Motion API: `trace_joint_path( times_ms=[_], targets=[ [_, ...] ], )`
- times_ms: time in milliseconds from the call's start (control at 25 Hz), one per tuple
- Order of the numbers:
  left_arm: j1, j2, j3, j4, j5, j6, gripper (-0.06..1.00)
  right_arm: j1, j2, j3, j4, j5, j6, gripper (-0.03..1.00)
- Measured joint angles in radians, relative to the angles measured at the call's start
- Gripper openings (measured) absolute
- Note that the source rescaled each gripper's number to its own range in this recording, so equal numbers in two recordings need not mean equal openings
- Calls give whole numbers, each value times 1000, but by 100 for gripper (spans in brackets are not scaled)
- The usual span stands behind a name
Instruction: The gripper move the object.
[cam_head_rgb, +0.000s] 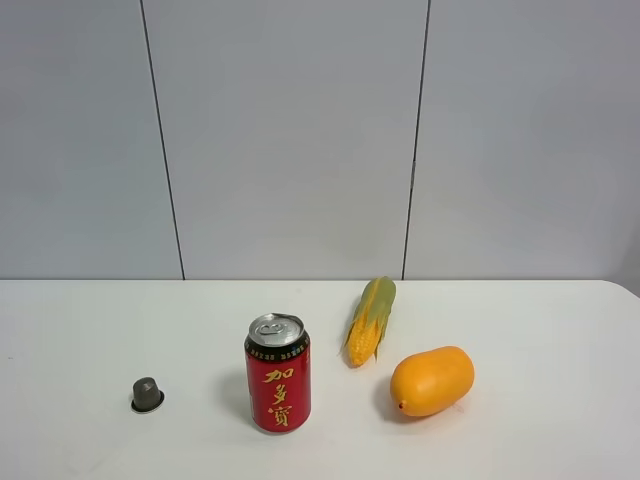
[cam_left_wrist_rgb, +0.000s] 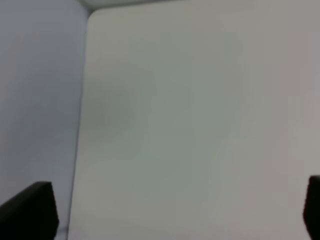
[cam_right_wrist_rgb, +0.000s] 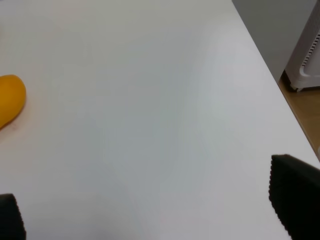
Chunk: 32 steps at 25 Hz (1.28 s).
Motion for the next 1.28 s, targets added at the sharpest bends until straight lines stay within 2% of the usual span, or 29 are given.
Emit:
trace_joint_path(
  times_ms=[200,360,560,640,680,800,1000,1280],
  targets=[
    [123,-321,229,-20,-16,-3,99,0,0,0,0,0,0,100],
    [145,-575,382,-66,-42,-45,99,0,0,0,0,0,0,100],
    [109,-745,510,-136,-54,-66,99,0,0,0,0,0,0,100],
    [65,-796,561,-160,-61,-69,99,0,0,0,0,0,0,100],
    [3,-832,609,-166,-66,-70,99,0,0,0,0,0,0,100],
    [-58,-883,670,-157,-71,-70,99,0,0,0,0,0,0,100],
    [-69,-1001,742,-155,-108,-71,99,0,0,0,0,0,0,100],
    [-76,-1094,747,-155,-123,-81,99,0,0,0,0,0,0,100]
  ],
)
